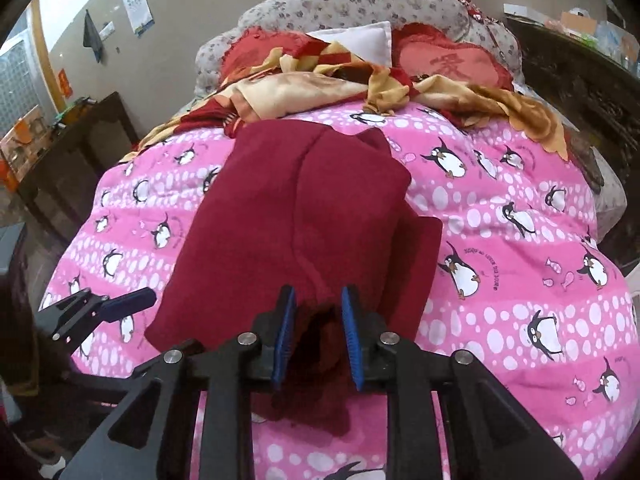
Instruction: Fold small clothes
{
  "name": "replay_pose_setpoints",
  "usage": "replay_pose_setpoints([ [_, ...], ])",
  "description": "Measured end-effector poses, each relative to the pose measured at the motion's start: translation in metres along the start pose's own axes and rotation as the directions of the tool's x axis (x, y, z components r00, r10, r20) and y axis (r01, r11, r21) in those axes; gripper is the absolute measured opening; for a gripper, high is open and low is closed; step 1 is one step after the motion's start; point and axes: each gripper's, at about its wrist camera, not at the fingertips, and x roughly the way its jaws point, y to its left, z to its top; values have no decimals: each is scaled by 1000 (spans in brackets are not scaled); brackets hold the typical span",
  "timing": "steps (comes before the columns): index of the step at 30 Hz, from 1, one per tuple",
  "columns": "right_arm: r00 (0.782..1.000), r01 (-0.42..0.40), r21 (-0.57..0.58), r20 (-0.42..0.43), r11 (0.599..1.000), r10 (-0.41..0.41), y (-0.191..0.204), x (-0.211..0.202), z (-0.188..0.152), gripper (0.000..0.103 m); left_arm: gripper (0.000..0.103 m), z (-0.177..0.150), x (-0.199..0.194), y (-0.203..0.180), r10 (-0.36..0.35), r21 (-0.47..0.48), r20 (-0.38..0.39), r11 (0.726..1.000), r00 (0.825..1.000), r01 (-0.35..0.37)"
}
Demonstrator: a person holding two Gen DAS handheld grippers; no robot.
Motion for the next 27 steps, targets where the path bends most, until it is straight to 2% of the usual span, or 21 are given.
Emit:
replay_pose_setpoints([
  [2,1000,4,0,-13,1000,-4,-1,6,-4,34,73,1,-1,0,0,-2,1,1000,1000,0],
  [6,995,11,35,-103,999,-7,-13,35,-19,37,73,1,-1,1,-2,-3,-5,1000,1000,2],
  [9,996,-30,85,-80,996,36,-22,31,-21,38,74,4,-1,8,-13,-22,-13,1000,1000,13],
  [11,997,-63,118,-41,991,68,-28,24,-19,46,78,8,0,19,-47,-72,-15,996,999,46],
  [13,996,-89,153,16,984,87,-36,16,-19,63,83,11,1,31,-85,-125,-11,989,996,83],
  [15,994,-99,203,58,974,89,-49,12,-18,71,85,16,4,44,-119,-191,-9,975,993,115],
  [18,994,-110,265,41,958,103,-64,20,-14,72,85,23,17,61,-162,-282,-21,948,987,150],
  [21,989,-147,320,48,936,139,-76,30,-11,74,85,27,28,71,-188,-320,-31,932,982,168],
  [24,992,-130,356,48,926,121,-89,39,-8,74,85,31,39,79,-223,-351,-33,915,974,198],
  [27,982,-186,407,89,894,164,-101,46,-6,78,88,35,52,83,-273,-376,-29,894,962,243],
])
